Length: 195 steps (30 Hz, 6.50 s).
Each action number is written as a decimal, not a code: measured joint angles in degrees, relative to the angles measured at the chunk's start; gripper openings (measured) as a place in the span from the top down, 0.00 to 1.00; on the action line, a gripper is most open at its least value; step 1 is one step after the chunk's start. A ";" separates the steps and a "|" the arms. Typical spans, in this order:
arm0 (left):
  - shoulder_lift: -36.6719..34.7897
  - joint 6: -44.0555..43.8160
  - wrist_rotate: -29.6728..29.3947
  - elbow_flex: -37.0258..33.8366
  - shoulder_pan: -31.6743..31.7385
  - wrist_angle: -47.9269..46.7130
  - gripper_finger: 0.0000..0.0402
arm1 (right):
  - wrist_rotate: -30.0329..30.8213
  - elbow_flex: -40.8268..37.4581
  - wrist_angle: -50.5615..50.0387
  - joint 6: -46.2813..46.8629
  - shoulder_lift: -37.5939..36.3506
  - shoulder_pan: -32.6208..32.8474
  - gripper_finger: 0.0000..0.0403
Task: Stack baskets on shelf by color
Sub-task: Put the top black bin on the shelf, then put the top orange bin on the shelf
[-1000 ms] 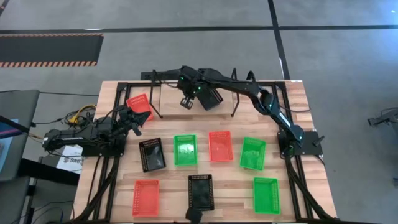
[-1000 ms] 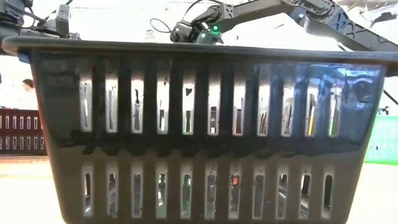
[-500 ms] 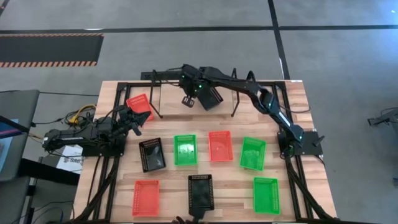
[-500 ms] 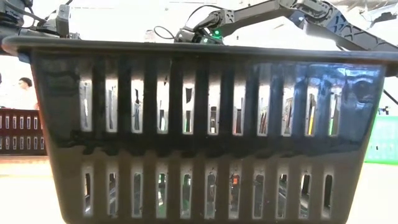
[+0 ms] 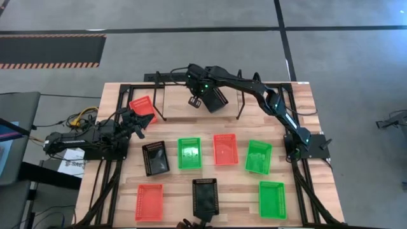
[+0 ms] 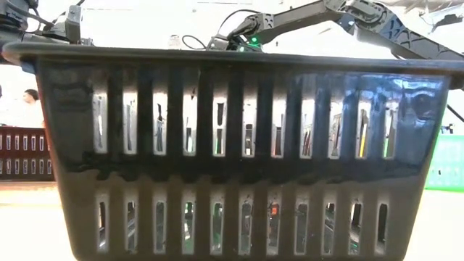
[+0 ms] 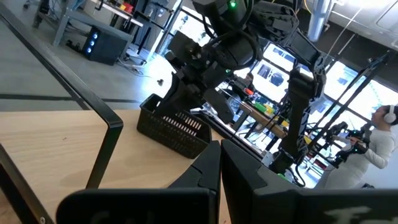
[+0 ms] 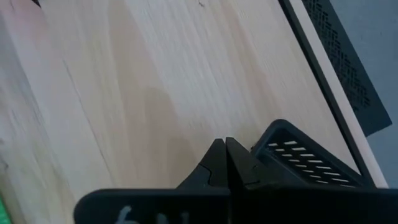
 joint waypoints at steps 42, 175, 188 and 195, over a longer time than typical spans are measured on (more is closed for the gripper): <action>0.02 -0.94 0.02 0.00 -0.01 -0.02 1.00 | -0.82 -0.22 -1.02 -0.06 3.85 3.79 1.00; 37.88 -65.98 -0.35 42.06 6.05 -84.63 0.68 | 18.36 0.26 -7.38 -7.52 -55.19 13.40 0.99; 44.14 -52.39 -2.34 42.05 15.62 -70.05 0.68 | 18.34 0.26 -7.32 -5.86 -55.19 13.46 0.99; 50.81 -50.13 -1.48 41.74 21.51 -70.11 0.68 | 18.18 0.26 -7.70 -4.75 -55.19 13.46 0.99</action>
